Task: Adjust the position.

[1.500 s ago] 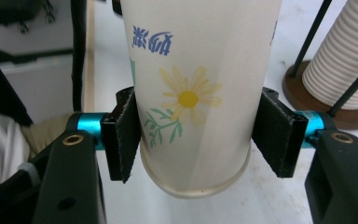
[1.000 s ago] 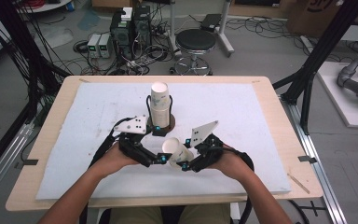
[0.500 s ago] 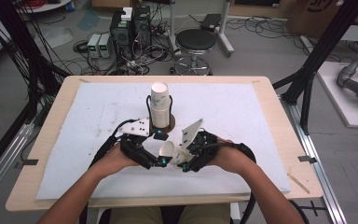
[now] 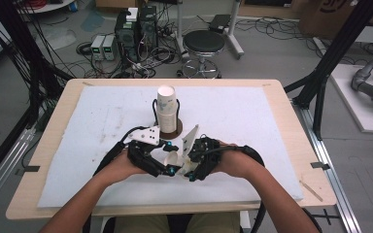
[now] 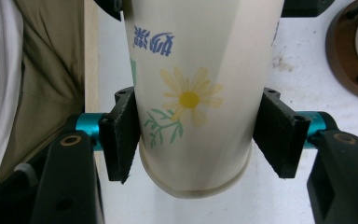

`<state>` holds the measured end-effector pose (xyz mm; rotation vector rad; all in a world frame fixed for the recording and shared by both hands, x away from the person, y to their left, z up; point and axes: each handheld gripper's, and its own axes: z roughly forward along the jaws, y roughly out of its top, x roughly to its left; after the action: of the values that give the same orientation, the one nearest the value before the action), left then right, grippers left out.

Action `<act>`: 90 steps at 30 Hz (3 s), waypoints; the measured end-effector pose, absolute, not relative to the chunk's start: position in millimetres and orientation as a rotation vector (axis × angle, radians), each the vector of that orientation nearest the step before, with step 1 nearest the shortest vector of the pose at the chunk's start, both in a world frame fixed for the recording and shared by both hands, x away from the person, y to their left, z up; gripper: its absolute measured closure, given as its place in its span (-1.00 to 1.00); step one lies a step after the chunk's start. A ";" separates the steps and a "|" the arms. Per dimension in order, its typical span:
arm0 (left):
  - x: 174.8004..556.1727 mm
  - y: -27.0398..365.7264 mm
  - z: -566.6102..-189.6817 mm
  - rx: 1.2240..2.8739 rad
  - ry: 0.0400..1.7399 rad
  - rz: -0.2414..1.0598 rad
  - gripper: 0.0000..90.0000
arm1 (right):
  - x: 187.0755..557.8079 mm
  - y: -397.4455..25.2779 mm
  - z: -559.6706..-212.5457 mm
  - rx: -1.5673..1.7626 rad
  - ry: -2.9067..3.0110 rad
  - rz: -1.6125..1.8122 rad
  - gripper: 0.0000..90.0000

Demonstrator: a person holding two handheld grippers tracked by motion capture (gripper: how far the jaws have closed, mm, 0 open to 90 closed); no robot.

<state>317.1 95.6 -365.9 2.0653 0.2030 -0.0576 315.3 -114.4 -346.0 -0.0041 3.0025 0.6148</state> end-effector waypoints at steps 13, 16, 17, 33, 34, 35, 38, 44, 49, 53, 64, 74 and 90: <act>317.0 93.8 -368.9 2.103 0.177 -0.030 -0.16 | 316.1 -116.9 -348.1 0.007 3.003 0.627 -0.37; 317.9 97.4 -367.7 2.077 0.175 -0.020 -0.16 | 317.8 -124.6 -345.6 0.096 2.971 0.757 -0.52; 318.0 99.4 -367.0 2.060 0.180 -0.015 -0.16 | 318.2 -128.1 -344.7 0.112 2.966 0.813 -0.53; 315.9 123.8 -377.8 1.858 0.227 -0.022 -0.17 | 313.0 -172.3 -345.6 0.302 2.711 1.412 -0.54; 315.4 124.6 -378.4 1.850 0.225 -0.021 -0.17 | 312.5 -173.9 -347.1 0.309 2.699 1.431 -0.54; 315.1 125.6 -378.7 1.845 0.222 -0.019 -0.17 | 311.7 -175.6 -348.7 0.318 2.687 1.451 -0.54; 314.1 128.2 -380.4 1.815 0.225 -0.014 -0.17 | 308.9 -179.6 -354.9 0.336 2.649 1.527 -0.54; 312.2 131.7 -382.5 1.771 0.220 -0.007 -0.17 | 303.4 -186.1 -370.7 0.361 2.567 1.643 -0.54; 310.1 134.8 -386.3 1.751 0.211 -0.006 -0.17 | 301.2 -192.8 -383.4 0.399 2.511 1.742 -0.54; 309.3 138.6 -389.7 1.732 0.214 0.000 -0.17 | 301.1 -196.7 -388.6 0.411 2.521 1.752 -0.54; 307.9 139.2 -388.2 1.674 0.168 -0.004 -0.17 | 302.4 -194.1 -389.9 0.381 2.521 1.805 -0.54; 305.8 134.5 -387.2 1.654 0.120 -0.026 -0.17 | 304.2 -184.8 -392.4 0.337 2.534 1.878 -0.54; 305.7 130.4 -388.4 1.656 0.131 -0.036 -0.17 | 307.3 -189.0 -392.2 0.317 2.472 2.010 -0.27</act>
<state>305.7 130.4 -388.4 1.6561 0.1315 -0.0356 307.3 -189.0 -392.2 0.3166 2.4724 2.0104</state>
